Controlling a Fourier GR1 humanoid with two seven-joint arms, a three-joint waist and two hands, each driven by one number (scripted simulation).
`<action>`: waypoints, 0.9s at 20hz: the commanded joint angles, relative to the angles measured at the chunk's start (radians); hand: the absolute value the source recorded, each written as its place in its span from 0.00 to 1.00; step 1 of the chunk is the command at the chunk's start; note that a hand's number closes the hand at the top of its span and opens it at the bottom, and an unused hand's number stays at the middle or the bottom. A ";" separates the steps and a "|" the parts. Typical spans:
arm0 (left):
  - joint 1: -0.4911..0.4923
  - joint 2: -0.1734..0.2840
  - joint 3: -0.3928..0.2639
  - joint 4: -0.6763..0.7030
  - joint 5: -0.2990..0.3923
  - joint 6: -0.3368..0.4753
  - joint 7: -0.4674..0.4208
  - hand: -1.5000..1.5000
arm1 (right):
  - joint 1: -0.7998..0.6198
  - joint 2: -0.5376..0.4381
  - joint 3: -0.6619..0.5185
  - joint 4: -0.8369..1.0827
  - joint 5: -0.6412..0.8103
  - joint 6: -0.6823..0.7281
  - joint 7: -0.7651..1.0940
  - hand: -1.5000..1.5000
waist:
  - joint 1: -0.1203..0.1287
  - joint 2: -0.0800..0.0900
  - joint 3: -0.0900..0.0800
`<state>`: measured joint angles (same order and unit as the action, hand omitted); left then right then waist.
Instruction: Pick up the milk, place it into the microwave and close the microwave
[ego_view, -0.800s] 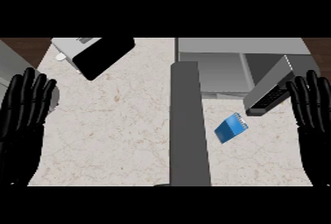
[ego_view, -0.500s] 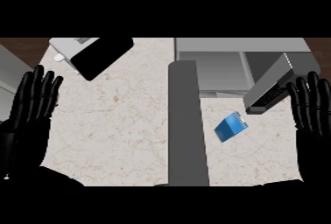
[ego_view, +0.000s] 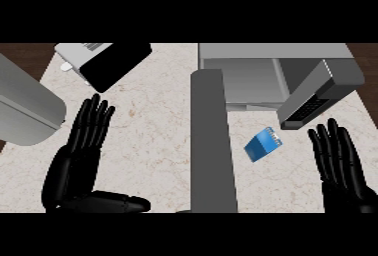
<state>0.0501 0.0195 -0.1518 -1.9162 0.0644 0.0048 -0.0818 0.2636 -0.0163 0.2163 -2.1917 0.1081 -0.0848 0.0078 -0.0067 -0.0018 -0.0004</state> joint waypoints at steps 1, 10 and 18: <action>0.041 -0.019 -0.101 0.126 -0.053 0.065 -0.157 0.00 | 0.103 0.008 0.030 0.020 -0.009 0.006 -0.068 0.00 | -0.001 0.001 0.000; 0.172 -0.019 -0.299 0.044 -0.096 0.183 -0.181 0.00 | 0.159 -0.024 -0.025 0.178 -0.048 0.014 -0.267 0.00 | 0.005 0.001 0.001; 0.231 -0.017 -0.338 0.062 -0.114 0.207 -0.240 0.00 | 0.120 0.012 -0.037 0.377 -0.013 -0.073 -0.395 0.00 | 0.008 0.001 0.001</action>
<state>0.2176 0.0017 -0.4454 -1.8619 -0.0307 0.2006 -0.2746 0.4251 -0.0129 0.2189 -1.9021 0.1113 -0.1424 -0.3506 -0.0013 -0.0011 0.0002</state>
